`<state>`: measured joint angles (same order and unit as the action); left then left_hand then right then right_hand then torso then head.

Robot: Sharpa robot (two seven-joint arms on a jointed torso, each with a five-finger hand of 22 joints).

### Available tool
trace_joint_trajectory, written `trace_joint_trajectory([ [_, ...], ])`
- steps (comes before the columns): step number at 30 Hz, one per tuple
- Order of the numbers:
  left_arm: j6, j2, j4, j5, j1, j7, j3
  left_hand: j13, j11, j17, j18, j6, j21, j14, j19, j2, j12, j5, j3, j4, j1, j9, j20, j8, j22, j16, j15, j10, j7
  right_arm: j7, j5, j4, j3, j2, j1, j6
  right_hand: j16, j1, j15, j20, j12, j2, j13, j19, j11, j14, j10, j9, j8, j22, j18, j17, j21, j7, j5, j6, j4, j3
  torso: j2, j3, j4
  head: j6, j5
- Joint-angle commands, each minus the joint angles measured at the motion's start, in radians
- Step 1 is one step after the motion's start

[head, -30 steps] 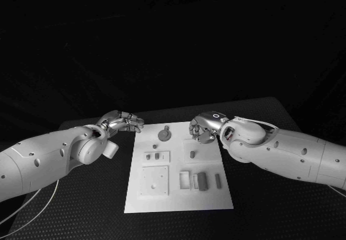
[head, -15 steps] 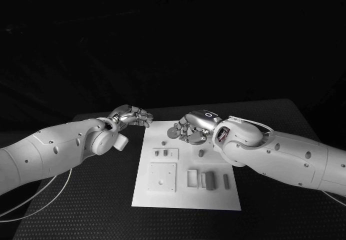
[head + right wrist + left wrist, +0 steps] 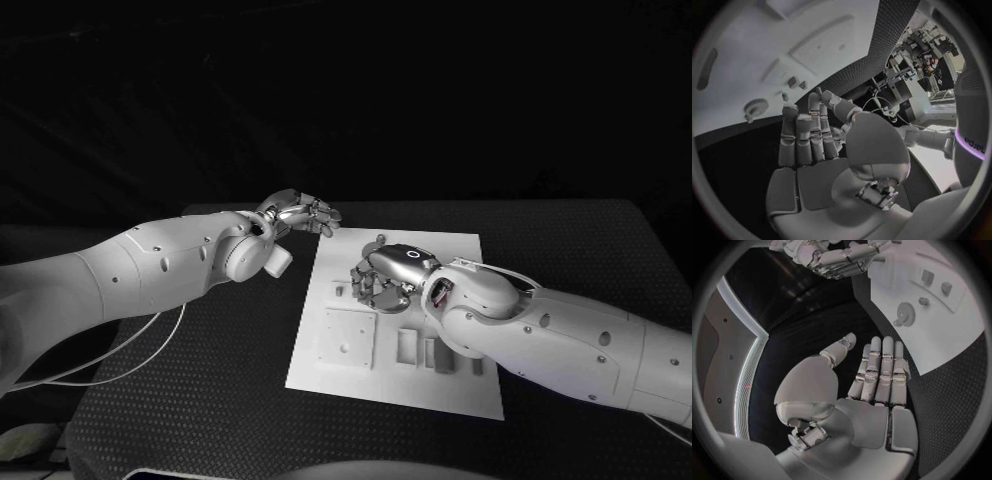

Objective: Assemble the parts on the task board

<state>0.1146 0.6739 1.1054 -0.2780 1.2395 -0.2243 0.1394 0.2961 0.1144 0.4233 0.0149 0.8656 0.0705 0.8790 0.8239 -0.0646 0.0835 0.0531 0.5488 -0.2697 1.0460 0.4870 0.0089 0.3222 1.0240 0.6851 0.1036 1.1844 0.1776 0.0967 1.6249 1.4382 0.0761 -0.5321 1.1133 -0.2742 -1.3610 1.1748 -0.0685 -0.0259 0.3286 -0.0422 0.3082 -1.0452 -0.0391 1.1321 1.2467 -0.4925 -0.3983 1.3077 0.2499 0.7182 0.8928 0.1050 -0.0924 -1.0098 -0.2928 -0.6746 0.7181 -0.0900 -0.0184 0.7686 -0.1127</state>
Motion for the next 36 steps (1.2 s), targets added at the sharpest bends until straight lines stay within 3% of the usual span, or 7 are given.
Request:
trace_joint_trajectory([
  [1,0.009,-0.004,0.001,0.009,0.001,-0.007,-0.001,-0.001,0.001,0.001,-0.015,-0.003,-0.004,0.007,0.003,0.002,-0.005,-0.001,-0.003,-0.002,-0.009,-0.001,0.003,0.000,-0.001,-0.007,0.000,-0.003,-0.002,-0.022,0.034,-0.012,0.008,0.012,-0.011,0.019,0.003,0.007,-0.004,0.005,-0.006,0.004,0.001,0.004,0.002,-0.001,-0.003,-0.027,-0.001,0.004,0.012,0.001,-0.005,0.004,-0.003,0.001,-0.001,-0.005,0.000,-0.0008,-0.0007,0.009,-0.017],
  [13,0.011,-0.012,0.001,0.009,0.001,-0.007,-0.001,-0.001,0.000,0.002,-0.015,-0.003,-0.004,0.007,0.003,0.001,-0.005,-0.001,-0.002,-0.001,-0.010,-0.001,0.003,0.000,-0.002,-0.009,0.000,-0.003,-0.002,-0.028,0.054,-0.048,0.047,0.027,-0.040,0.051,0.004,0.006,-0.004,0.005,-0.007,0.005,0.003,0.005,0.002,-0.002,-0.003,-0.029,-0.001,0.004,0.012,0.001,-0.007,0.004,-0.003,0.002,-0.002,-0.005,0.000,-0.0017,0.0000,0.033,-0.039],
  [22,0.009,-0.012,0.002,0.009,0.001,-0.007,-0.001,-0.001,0.000,0.003,-0.015,-0.003,-0.004,0.007,0.003,0.001,-0.005,-0.001,-0.002,-0.001,-0.010,-0.001,0.004,0.001,-0.003,-0.010,0.000,-0.002,-0.002,-0.026,0.065,-0.058,0.052,0.027,-0.058,0.051,0.005,0.006,-0.003,0.005,-0.008,0.006,0.004,0.005,0.002,-0.002,-0.004,-0.030,0.000,0.004,0.012,0.002,-0.008,0.005,-0.003,0.003,-0.002,-0.004,0.000,-0.0023,0.0003,0.036,-0.042],
  [36,0.005,-0.012,0.000,0.009,0.001,-0.007,-0.001,-0.001,0.000,0.005,-0.015,-0.003,-0.004,0.007,0.003,0.001,-0.005,-0.001,-0.002,0.000,-0.010,-0.001,0.004,0.000,-0.004,-0.011,0.000,-0.003,-0.002,-0.027,0.071,-0.059,0.052,0.030,-0.062,0.051,0.005,0.006,-0.003,0.005,-0.008,0.007,0.005,0.006,0.002,-0.002,-0.004,-0.032,0.000,0.004,0.012,0.002,-0.008,0.005,-0.003,0.004,-0.002,-0.004,0.000,-0.0018,0.0000,0.045,-0.048],
])
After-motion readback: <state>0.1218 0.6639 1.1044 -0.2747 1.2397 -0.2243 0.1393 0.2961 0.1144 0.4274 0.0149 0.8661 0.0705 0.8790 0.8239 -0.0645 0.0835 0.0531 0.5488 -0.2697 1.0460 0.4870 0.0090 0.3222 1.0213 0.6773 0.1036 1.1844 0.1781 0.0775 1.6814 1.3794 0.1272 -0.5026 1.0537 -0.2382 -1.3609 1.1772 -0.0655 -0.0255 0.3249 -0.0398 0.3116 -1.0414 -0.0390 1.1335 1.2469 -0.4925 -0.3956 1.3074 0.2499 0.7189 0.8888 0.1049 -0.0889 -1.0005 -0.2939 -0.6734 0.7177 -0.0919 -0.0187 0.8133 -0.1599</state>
